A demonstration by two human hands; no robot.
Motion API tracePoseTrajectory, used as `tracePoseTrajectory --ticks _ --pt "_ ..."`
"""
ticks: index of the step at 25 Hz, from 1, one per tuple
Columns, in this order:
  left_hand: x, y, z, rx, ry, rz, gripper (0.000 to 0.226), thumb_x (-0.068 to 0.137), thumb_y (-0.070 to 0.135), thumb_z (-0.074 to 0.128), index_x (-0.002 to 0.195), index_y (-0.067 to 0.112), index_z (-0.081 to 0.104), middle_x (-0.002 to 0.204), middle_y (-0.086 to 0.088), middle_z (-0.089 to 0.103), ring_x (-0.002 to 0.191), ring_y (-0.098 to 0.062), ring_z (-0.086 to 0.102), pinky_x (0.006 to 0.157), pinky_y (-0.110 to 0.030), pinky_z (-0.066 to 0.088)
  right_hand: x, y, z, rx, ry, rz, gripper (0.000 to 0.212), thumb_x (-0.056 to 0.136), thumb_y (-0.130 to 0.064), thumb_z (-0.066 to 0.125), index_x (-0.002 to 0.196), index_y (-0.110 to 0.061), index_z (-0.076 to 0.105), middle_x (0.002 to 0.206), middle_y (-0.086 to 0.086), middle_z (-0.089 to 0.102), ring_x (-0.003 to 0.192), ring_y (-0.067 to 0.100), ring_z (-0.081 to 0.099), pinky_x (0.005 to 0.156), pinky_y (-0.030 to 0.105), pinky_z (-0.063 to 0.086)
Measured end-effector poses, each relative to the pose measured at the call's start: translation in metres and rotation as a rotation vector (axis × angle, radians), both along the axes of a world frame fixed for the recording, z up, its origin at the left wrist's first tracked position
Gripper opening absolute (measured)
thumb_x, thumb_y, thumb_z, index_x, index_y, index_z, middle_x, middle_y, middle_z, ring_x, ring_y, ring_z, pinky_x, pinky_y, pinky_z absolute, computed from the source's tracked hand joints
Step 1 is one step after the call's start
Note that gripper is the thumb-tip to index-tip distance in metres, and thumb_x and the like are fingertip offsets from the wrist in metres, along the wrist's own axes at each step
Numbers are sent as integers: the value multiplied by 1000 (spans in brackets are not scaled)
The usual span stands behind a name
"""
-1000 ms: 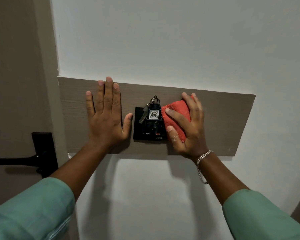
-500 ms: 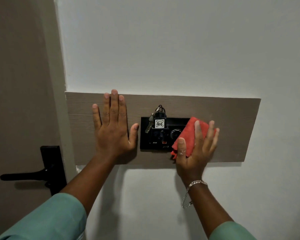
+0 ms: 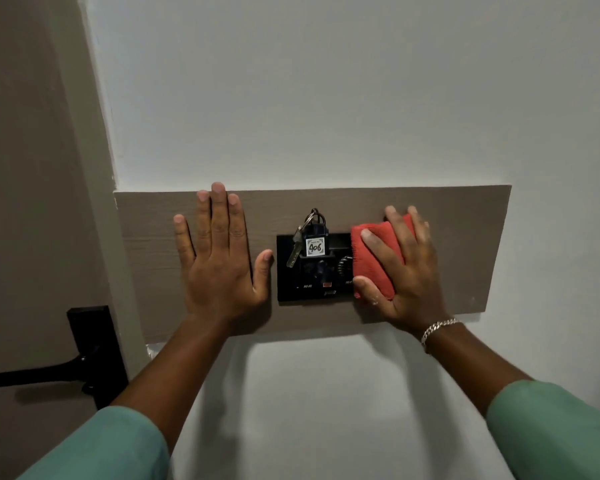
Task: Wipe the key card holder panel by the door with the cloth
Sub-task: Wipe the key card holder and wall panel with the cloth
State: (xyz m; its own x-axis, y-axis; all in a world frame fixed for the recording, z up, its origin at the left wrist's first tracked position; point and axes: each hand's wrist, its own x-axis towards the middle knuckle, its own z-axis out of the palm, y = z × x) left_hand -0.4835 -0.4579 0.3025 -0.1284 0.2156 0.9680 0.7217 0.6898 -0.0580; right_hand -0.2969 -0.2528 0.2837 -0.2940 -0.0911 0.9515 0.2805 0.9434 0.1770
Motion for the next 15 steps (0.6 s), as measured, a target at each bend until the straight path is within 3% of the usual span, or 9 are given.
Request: tracePoseTrajectory --ticks 3,9,12,15 --pt "3 1 1 2 4 -7 81 94 52 29 156 2 12 165 -19 10 153 -34 4 123 -56 1 -15 -22 -27 -333 233 25 61 92 -50 50 144 -20 43 160 20 31 152 44 17 121 60 22" --pt "2 0 -1 24 -3 -53 84 92 50 37 157 4 9 166 -14 2 154 -25 -9 123 -53 -5 -60 -75 -57 -851 625 94 68 95 -66 31 152 -29 29 168 4 16 156 28 6 122 47 16" --pt "0 0 -2 15 2 -70 84 93 50 35 157 4 7 166 -14 2 154 -25 -9 123 -54 -5 -78 -96 -61 -938 695 108 67 95 -68 30 154 -38 20 168 -2 11 156 24 4 119 36 13" --pt "-4 1 -3 9 19 -55 84 93 52 32 157 4 5 166 -12 -4 154 -26 -9 123 -54 -7 -75 -97 -73 -834 513 93 69 95 -65 35 155 -38 12 169 0 4 157 24 0 118 36 14"
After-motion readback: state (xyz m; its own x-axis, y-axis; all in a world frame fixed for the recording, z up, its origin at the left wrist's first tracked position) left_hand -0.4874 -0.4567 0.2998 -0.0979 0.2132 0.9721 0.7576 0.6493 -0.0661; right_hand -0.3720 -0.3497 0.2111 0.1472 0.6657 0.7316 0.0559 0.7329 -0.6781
